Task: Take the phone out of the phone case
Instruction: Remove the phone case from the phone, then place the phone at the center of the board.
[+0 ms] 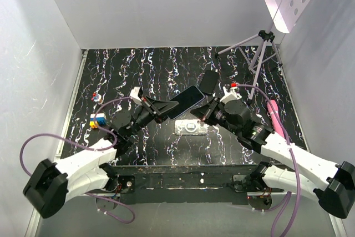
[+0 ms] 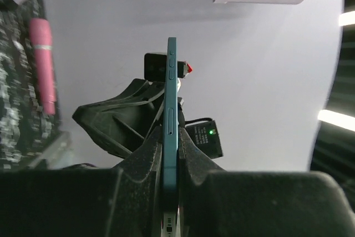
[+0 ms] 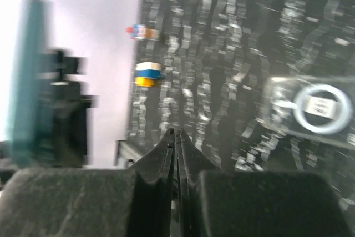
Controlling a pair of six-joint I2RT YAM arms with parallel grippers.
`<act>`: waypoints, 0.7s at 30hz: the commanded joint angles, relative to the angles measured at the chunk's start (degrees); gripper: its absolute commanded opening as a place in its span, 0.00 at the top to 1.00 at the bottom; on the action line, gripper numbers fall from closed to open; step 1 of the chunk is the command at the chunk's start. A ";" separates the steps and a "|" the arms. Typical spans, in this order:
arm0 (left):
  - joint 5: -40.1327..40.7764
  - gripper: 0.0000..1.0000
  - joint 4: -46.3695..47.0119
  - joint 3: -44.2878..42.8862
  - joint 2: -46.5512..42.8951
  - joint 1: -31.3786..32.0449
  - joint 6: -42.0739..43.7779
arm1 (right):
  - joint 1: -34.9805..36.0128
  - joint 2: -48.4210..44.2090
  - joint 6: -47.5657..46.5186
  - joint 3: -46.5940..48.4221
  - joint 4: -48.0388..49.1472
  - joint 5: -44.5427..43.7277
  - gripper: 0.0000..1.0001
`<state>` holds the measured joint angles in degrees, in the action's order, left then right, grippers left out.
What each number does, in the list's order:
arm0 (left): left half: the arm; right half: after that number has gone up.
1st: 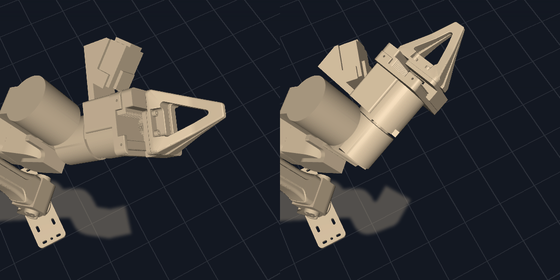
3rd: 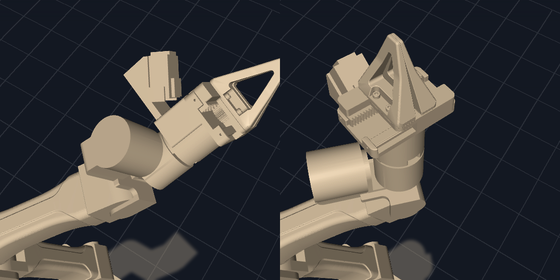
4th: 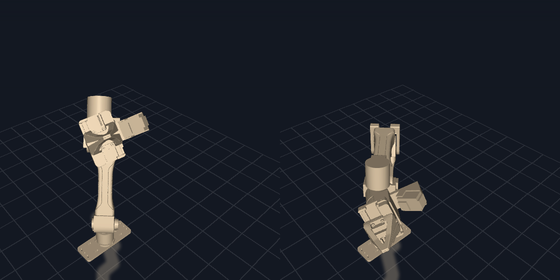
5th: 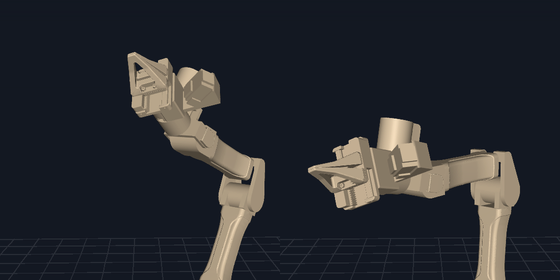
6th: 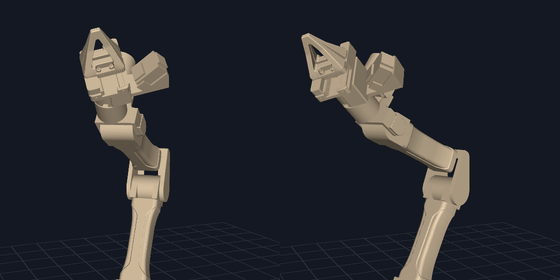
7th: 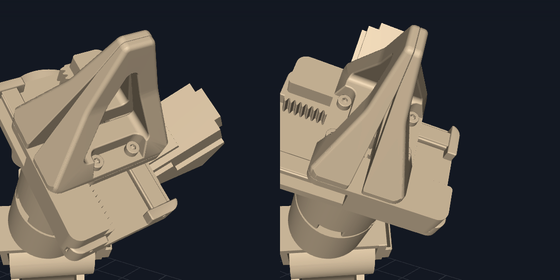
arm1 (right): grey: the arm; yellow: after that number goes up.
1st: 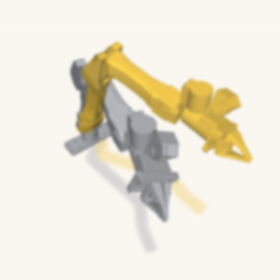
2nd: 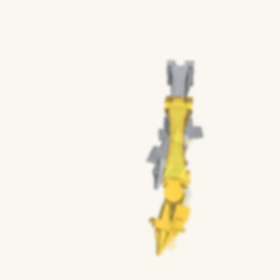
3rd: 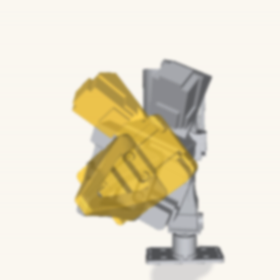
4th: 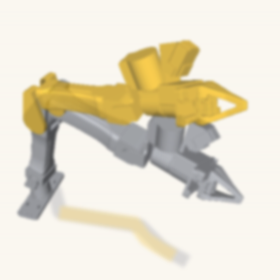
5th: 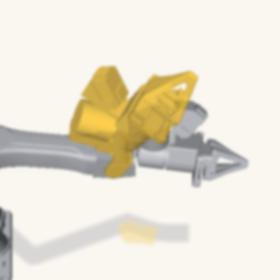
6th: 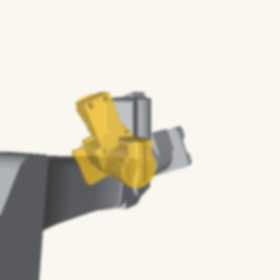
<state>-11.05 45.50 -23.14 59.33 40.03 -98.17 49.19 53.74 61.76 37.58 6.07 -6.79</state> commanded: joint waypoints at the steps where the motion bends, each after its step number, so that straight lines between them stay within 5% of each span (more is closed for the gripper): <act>1: 0.67 1.00 -19.34 -3.58 -10.71 -3.72 17.54 | -0.06 -3.19 -0.58 2.06 -22.21 -8.86 0.85; 5: 2.51 1.00 -38.49 -8.14 -14.15 -8.73 33.71 | -0.58 -4.51 -4.96 1.79 -30.83 -6.58 0.70; 7: 5.76 1.00 -48.00 -12.87 -13.46 -9.27 43.64 | -0.58 -4.78 -7.69 1.01 -31.12 -2.99 0.52; 10: 10.24 1.00 -53.92 -16.23 -12.05 -10.15 52.70 | -0.59 -2.33 -12.00 2.75 -34.00 1.68 0.46; 16: 17.82 1.00 -55.08 -19.22 -6.88 -12.69 58.36 | -0.59 2.51 -14.21 4.25 -33.33 9.04 0.44; 21: 4.85 1.00 -47.46 -21.16 4.10 -20.14 53.80 | -0.41 5.76 -13.42 3.11 -27.08 14.34 0.44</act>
<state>1.93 -8.51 -41.10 57.45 25.32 -43.92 48.73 57.49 49.28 39.00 -26.22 1.48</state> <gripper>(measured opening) 0.077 0.560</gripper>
